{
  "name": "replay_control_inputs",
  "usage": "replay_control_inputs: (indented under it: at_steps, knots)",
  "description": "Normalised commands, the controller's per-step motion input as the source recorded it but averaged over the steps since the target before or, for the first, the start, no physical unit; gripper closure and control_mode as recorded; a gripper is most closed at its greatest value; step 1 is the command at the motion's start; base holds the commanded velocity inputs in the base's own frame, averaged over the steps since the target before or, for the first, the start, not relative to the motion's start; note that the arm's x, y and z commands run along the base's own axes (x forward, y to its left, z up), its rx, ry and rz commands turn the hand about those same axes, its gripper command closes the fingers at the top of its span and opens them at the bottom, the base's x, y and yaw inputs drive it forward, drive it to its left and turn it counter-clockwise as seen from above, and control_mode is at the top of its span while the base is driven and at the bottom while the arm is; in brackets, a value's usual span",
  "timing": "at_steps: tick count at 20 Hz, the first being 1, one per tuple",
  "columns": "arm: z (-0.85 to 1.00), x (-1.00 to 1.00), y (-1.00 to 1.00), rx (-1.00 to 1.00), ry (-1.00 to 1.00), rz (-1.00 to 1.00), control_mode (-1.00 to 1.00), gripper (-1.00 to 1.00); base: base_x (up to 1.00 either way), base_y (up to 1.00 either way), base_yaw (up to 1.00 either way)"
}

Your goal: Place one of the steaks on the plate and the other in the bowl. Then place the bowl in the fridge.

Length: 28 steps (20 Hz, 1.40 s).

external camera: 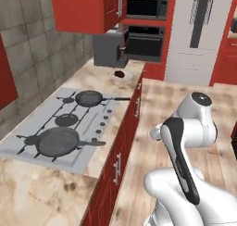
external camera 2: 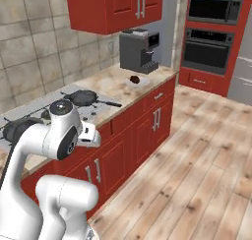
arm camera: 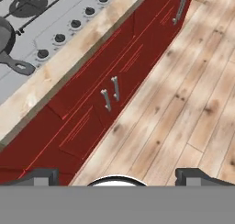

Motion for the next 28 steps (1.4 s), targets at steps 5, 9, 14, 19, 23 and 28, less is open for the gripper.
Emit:
replay_control_inputs:
  at_steps: [5,9,14,19,23,28]
  knots:
    - [0.00,0.00,0.00,0.00,0.00,0.00,1.00,-1.00,0.41,-0.38,-0.32]
    - [0.00,0.00,0.00,0.00,0.00,0.00,1.00,-1.00,0.68,-0.42,-0.33]
    - [0.00,0.00,0.00,0.00,0.00,0.00,1.00,-1.00,0.84,-0.34,-0.33]
    - [0.00,0.00,0.00,0.00,0.00,0.00,1.00,-1.00,0.93,-0.30,-0.31]
    - [0.00,0.00,0.00,0.00,0.00,0.00,1.00,-1.00,0.89,-0.42,-0.28]
    - [0.00,0.00,0.00,0.00,0.00,0.00,1.00,-1.00,0.86,-0.37,-0.23]
